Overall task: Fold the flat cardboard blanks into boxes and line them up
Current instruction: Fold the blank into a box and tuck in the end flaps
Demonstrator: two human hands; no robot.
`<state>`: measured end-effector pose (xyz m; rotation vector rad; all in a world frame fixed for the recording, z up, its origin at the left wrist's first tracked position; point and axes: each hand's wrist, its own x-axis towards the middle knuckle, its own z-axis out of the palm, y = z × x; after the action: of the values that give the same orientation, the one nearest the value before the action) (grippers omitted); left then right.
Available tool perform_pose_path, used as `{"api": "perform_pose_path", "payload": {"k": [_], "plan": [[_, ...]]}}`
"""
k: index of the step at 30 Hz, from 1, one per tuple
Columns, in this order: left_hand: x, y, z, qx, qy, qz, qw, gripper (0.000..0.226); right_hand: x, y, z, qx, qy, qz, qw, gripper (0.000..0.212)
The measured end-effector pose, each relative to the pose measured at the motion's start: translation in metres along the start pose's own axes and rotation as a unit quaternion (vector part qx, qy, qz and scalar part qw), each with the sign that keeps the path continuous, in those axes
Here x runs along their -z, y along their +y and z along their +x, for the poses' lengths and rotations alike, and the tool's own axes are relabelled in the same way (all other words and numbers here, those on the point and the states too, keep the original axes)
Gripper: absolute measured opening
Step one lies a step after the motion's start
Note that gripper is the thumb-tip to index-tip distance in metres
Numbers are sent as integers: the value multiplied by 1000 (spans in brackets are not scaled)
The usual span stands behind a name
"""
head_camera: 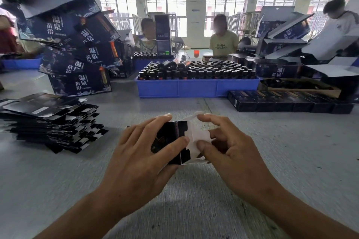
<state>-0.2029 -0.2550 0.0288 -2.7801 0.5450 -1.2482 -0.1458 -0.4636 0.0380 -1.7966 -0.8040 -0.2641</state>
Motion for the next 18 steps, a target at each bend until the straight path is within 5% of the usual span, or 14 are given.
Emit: {"api": "perform_pose_path", "payload": {"k": [8,18], "plan": [[0,0,0,-6,-3,-20,1000,45,-2,1,-2,17,9,-53,998,59],[0,-1,-1,-13,7,-27,1000,52,-2,1,-4,55,5,-124,991,36]]}}
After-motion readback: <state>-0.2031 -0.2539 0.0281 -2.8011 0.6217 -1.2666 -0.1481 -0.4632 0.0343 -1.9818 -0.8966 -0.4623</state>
